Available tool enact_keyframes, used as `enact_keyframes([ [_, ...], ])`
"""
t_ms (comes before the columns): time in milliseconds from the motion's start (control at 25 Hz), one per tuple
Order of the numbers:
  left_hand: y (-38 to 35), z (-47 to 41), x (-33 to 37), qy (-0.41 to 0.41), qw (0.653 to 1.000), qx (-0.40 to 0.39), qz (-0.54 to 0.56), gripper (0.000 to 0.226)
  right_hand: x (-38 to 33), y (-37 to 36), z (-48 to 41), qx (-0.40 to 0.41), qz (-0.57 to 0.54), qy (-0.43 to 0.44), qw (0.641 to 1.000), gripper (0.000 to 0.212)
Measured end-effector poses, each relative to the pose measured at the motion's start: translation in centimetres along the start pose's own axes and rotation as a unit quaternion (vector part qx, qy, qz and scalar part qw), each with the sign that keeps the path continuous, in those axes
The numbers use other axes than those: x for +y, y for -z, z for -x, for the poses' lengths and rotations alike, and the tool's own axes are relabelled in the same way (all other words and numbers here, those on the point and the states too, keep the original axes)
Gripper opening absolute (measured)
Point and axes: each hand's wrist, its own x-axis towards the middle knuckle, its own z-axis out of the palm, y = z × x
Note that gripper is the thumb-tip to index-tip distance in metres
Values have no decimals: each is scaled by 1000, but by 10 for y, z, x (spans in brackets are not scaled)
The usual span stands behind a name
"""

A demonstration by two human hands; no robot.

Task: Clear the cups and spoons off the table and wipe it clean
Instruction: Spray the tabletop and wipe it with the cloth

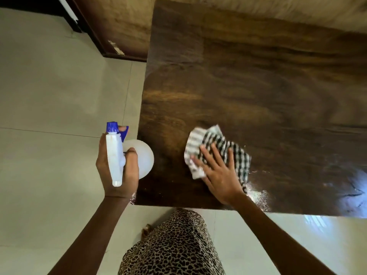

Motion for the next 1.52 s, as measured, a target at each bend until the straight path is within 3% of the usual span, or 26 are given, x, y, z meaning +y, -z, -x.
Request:
enact_keyframes([
  [80, 1, 1, 2, -13, 1000, -19, 20, 38, 6, -9, 46, -25, 5, 1, 1000, 61],
  [160, -1, 0, 7, -23, 999, -32, 26, 38, 36, -9, 53, 14, -38, -137, 990, 59],
  [240, -1, -3, 17, -37, 997, -62, 37, 44, 60, 4, 22, 23, -127, -317, 940, 53],
  [320, 8, 1, 21, -45, 993, -91, 59, 48, 56, 14, -16, 34, -183, -394, 900, 51],
  [400, 28, 15, 16, -34, 994, -79, 66, 50, 22, 17, -42, 25, -167, -372, 913, 52],
  [640, 115, 72, -14, -12, 999, -28, 20, 36, -134, 14, -58, -34, -48, -147, 987, 56],
  [760, 151, 90, -36, 20, 999, -27, 10, 40, -186, 1, -30, -58, -8, -8, 998, 59],
  [840, 166, 97, -43, 41, 999, -35, 0, 45, -182, -9, -1, -48, -28, 41, 998, 59],
  [880, 170, 99, -45, 40, 998, -45, -2, 45, -170, -15, 14, -32, -48, 36, 998, 61],
  [960, 175, 99, -46, 35, 997, -64, 1, 44, -134, -22, 47, 13, -96, -65, 993, 65],
  [1080, 174, 95, -43, 32, 997, -68, 17, 42, -80, -19, 78, 45, -174, -301, 936, 58],
  [1200, 169, 93, -39, 42, 997, -62, 21, 44, -81, -9, 47, 29, -187, -390, 901, 53],
  [1280, 166, 93, -37, 41, 997, -62, 26, 45, -112, -2, 12, 24, -176, -328, 928, 54],
  [1400, 165, 91, -32, 26, 996, -76, 28, 45, -178, 3, -18, -15, -100, -125, 987, 62],
  [1520, 164, 88, -24, -8, 994, -107, 13, 49, -207, -3, -1, -50, -85, -4, 995, 57],
])
